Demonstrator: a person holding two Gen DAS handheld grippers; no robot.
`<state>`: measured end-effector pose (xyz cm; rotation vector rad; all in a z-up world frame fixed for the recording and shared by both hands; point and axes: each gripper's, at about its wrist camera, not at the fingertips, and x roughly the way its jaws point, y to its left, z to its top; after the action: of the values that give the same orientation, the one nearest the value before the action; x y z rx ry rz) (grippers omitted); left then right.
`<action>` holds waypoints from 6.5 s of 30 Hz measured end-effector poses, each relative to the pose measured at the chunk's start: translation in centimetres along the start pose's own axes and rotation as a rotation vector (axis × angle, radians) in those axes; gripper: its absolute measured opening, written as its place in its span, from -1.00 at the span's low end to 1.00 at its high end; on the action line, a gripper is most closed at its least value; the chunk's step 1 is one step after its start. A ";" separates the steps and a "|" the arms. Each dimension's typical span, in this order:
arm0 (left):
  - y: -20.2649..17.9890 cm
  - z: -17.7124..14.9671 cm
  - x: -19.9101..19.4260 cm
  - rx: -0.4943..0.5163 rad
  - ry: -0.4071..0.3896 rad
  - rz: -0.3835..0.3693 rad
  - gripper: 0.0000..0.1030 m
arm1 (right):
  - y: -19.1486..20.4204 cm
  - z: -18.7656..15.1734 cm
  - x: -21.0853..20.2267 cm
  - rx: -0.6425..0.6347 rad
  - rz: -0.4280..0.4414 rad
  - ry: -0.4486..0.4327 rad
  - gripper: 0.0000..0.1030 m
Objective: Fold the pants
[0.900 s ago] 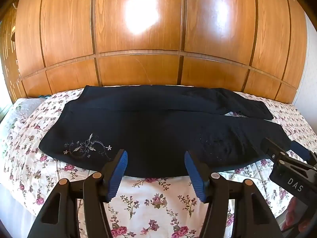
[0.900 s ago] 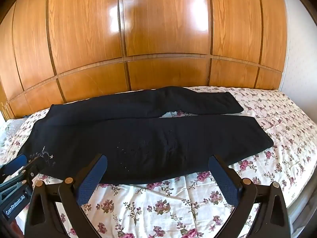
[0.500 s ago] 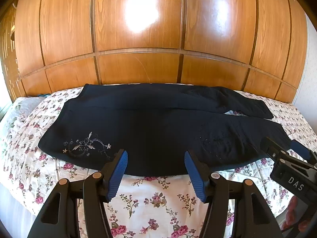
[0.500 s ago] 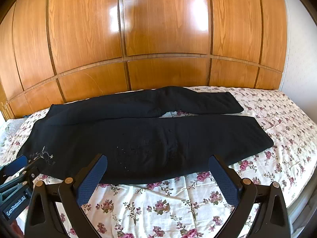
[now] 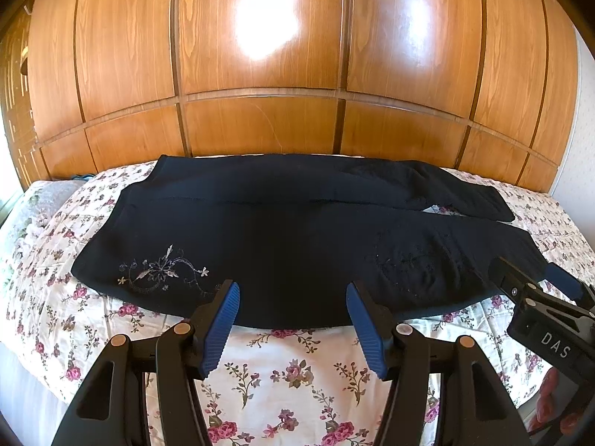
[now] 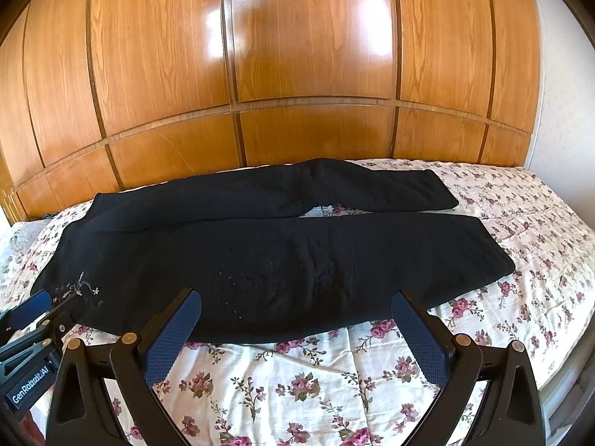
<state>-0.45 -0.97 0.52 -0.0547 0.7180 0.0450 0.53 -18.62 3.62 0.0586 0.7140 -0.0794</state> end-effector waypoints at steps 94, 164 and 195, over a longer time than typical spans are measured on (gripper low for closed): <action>25.5 -2.9 9.1 -0.724 0.004 -0.148 -0.88 | -23.7 -4.8 9.9 0.734 0.216 0.065 -0.85; 27.7 12.6 24.3 -0.355 0.146 0.260 0.16 | -2.1 -3.3 15.4 -0.067 0.054 0.157 0.02; 25.1 10.8 21.0 -0.256 -0.046 0.240 -0.78 | -2.2 -3.3 15.6 -0.100 0.051 0.146 0.03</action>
<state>20.93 25.20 -6.10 -0.2117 0.6667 0.3664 9.87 -21.33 -9.16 -0.0133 0.8607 0.0096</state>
